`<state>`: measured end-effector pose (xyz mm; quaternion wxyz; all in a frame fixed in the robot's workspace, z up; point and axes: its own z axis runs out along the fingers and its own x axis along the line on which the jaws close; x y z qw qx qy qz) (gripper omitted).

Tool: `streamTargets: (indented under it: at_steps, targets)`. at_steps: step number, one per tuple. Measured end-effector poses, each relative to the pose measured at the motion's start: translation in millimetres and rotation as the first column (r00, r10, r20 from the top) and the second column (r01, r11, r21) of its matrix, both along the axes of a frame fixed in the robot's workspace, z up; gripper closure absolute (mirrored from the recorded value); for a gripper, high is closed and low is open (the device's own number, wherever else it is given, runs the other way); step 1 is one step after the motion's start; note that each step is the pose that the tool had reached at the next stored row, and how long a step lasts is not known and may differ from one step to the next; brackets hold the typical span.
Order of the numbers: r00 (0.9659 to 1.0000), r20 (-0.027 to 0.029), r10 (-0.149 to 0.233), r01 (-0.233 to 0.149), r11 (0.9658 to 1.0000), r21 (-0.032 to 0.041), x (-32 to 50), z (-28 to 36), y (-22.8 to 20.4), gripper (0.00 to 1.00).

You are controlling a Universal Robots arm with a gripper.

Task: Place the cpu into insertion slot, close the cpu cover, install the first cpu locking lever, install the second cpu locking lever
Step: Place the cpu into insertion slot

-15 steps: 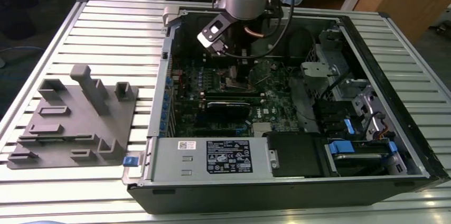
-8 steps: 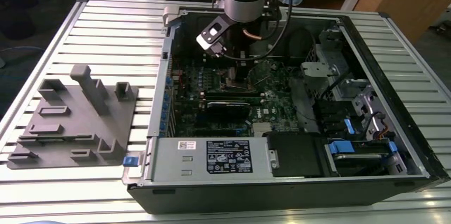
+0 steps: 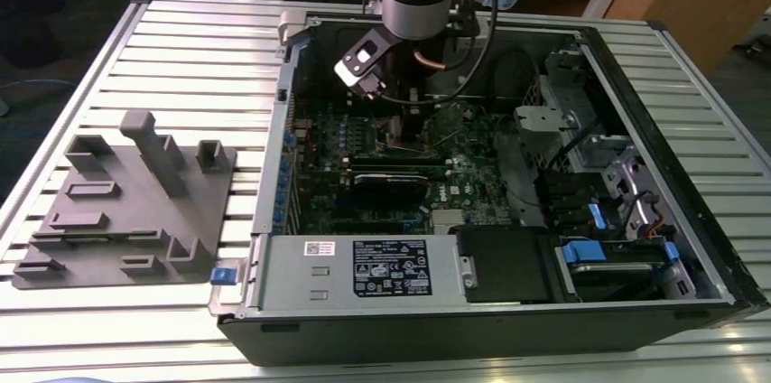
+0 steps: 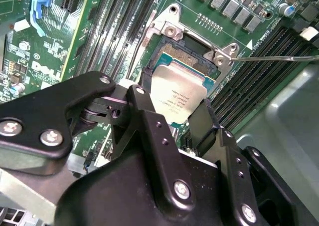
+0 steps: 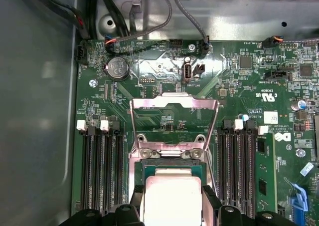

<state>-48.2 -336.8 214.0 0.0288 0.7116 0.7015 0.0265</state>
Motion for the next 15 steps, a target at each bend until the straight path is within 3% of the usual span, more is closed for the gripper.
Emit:
streamTargets:
  at_steps: [15]
  targets:
    - [1.0000, 0.0000, 0.000, 0.000, 1.0000, -0.0015, 0.0, -2.9, -0.1, 0.46]
